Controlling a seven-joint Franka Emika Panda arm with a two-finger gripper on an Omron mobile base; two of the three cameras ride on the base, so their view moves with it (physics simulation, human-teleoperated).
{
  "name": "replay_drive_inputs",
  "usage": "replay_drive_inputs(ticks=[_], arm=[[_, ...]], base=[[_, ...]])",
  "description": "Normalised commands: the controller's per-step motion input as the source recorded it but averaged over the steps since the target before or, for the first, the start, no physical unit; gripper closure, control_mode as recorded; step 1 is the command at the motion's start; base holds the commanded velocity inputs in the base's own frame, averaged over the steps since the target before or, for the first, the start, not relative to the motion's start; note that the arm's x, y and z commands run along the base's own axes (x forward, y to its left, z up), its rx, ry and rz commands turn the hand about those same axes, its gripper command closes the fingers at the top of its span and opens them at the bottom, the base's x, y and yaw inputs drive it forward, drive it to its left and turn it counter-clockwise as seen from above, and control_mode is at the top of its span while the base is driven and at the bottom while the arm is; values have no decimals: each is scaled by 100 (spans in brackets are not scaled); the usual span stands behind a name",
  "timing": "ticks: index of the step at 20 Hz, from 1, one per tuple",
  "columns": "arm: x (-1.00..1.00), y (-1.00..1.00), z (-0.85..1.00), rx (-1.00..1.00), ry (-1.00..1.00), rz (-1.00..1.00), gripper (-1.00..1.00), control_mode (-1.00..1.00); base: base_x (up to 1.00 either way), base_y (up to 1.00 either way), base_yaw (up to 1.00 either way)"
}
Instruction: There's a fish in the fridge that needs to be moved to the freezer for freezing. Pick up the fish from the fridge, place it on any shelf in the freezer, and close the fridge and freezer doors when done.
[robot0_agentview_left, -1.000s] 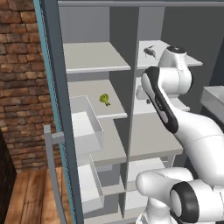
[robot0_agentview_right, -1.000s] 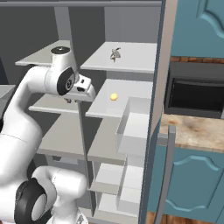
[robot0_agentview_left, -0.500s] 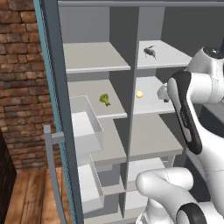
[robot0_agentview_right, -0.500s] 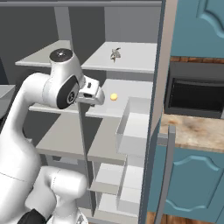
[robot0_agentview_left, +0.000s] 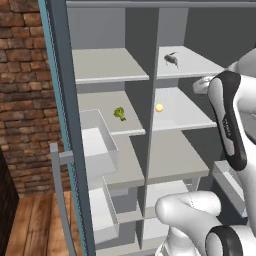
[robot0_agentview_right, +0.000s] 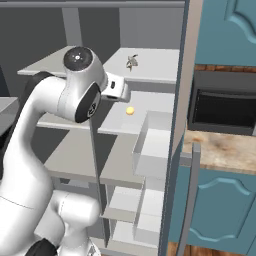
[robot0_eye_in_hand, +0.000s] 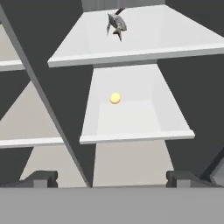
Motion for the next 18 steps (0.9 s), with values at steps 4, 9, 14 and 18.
replay_drive_inputs(ticks=[4, 9, 14, 18], arm=[[45, 0, 56, 0, 2, 1, -100, -100], [58, 0, 27, 0, 0, 2, -100, -100], [60, 0, -4, 0, 0, 11, -100, -100], [61, 0, -10, 0, 0, 10, -100, -100]], base=[[0, 0, 0], [0, 0, 0], [0, 0, 0], [0, 0, 0]])
